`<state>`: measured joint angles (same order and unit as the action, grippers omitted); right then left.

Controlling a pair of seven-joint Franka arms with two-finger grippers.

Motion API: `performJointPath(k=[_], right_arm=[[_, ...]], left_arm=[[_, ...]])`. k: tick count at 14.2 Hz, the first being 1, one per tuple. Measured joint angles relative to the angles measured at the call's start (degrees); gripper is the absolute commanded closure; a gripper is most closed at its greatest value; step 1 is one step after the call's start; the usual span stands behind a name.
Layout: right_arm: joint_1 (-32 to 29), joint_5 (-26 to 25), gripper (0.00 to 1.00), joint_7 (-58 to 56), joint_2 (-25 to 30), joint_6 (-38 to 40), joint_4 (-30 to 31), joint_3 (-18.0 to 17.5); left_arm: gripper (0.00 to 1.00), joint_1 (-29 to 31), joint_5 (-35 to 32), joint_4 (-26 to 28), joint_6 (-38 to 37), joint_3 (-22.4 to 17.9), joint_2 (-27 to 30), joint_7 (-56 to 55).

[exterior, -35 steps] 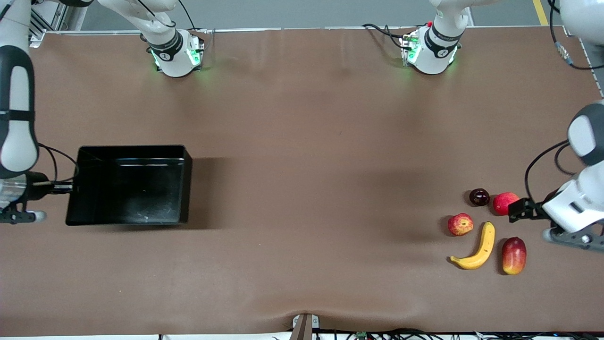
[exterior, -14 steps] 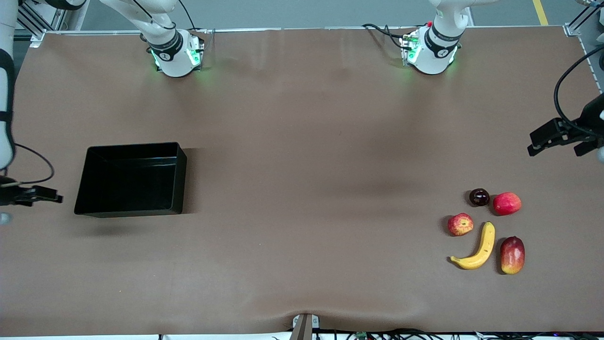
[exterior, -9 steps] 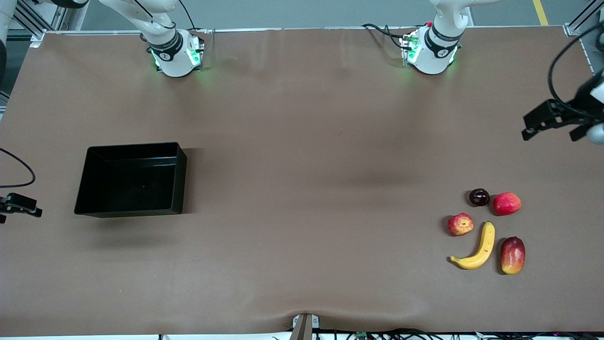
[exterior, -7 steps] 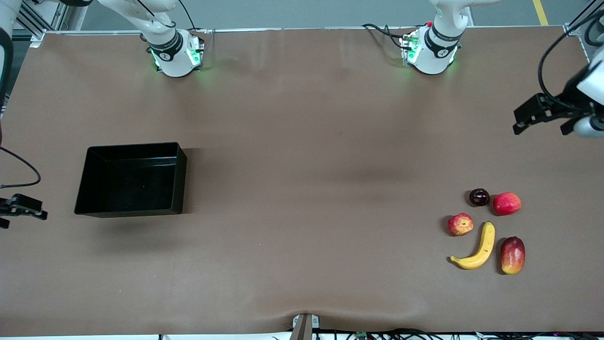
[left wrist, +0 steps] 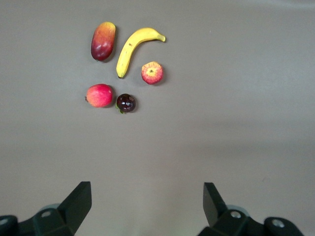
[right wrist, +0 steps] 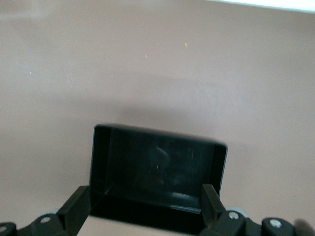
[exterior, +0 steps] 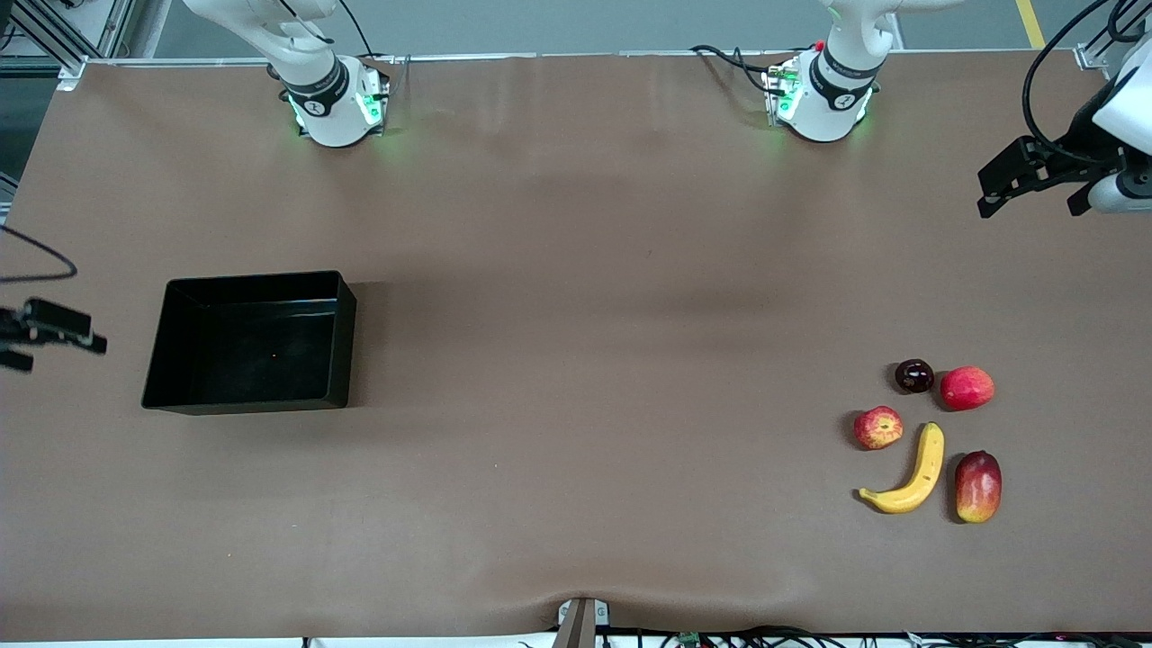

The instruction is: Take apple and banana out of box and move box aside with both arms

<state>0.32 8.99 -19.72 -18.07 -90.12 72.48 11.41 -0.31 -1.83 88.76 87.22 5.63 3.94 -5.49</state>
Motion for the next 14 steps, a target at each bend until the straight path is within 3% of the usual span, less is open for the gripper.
performJointPath(k=[8,11,14], right_arm=[[1.5,-5.0,0.00,5.9,12.8,15.3,2.6,0.4],[1.5,-6.7,0.00,10.0,16.7,16.3,4.8,0.2],[1.5,-6.8,0.00,10.5,20.9,13.3,11.2,0.0]], left_arm=[[0.00,-0.5,0.0,3.4,0.2,0.1,3.1,0.0],[0.00,-0.5,0.0,3.8,0.3,0.2,3.3,0.0],[0.00,-0.5,0.0,3.8,0.4,0.2,3.3,0.0]])
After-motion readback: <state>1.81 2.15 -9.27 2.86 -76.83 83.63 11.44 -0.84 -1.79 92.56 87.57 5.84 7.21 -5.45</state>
